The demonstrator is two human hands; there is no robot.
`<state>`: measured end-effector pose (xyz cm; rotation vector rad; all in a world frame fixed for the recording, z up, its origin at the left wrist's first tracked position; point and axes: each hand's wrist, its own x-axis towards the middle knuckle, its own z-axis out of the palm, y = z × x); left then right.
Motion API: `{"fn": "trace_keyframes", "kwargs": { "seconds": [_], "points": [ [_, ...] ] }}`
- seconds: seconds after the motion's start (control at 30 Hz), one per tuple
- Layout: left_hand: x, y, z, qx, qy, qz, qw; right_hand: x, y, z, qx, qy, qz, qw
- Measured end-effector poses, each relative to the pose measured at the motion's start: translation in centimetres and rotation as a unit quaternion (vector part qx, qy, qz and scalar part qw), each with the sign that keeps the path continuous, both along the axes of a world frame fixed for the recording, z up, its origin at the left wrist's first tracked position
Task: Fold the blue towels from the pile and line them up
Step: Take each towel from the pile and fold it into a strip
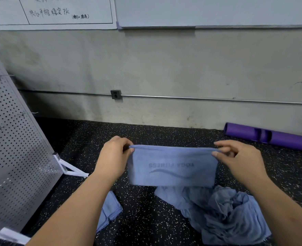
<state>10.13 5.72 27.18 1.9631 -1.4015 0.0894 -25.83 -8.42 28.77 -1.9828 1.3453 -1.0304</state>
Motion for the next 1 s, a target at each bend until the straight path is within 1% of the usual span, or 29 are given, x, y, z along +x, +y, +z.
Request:
{"fn": "trace_keyframes", "kwargs": {
  "seconds": [0.07,0.17,0.23,0.27,0.33,0.4,0.5,0.57,0.63,0.73,0.83,1.0],
  "points": [
    [-0.1,0.1,-0.1,0.009,0.009,0.017,1.0,0.0,0.1,0.1,-0.016,-0.005,-0.017,1.0],
    [-0.4,0.1,0.1,0.006,0.028,0.041,0.999,0.2,0.1,0.0,-0.042,0.072,-0.009,0.997],
    [-0.4,0.0,0.0,0.014,0.06,0.051,0.997,0.3,0.1,-0.4,-0.027,0.1,-0.003,0.995],
    [-0.4,0.0,0.0,0.018,0.08,0.054,0.995,0.3,0.0,-0.5,-0.014,0.092,0.0,0.996],
    [-0.5,0.0,0.0,0.01,0.132,0.05,0.99,0.4,-0.3,-0.4,0.013,0.042,0.009,0.999],
    [-0.7,-0.2,0.1,-0.021,0.207,0.033,0.977,0.8,-0.5,-0.4,0.033,-0.002,0.017,0.999],
    [-1.5,-0.7,0.1,-0.071,0.304,0.013,0.95,1.6,0.1,-0.7,0.026,-0.038,0.029,0.999],
    [-1.9,-0.9,0.0,-0.088,0.341,0.01,0.936,2.2,0.7,-0.5,0.014,-0.06,0.025,0.998],
    [-2.3,-0.9,0.1,-0.094,0.323,0.014,0.942,2.8,1.5,-0.1,-0.009,-0.08,0.009,0.997],
    [-3.3,-0.7,0.8,-0.123,0.252,0.029,0.959,3.8,2.5,0.2,-0.046,-0.118,-0.023,0.992],
    [-4.3,-0.4,1.4,-0.167,0.194,0.045,0.966,4.4,2.8,-0.2,-0.06,-0.129,-0.051,0.989],
    [-4.4,-0.5,1.8,-0.182,0.164,0.067,0.967,4.3,2.4,-0.1,-0.084,-0.127,-0.081,0.985]
  ]
}}
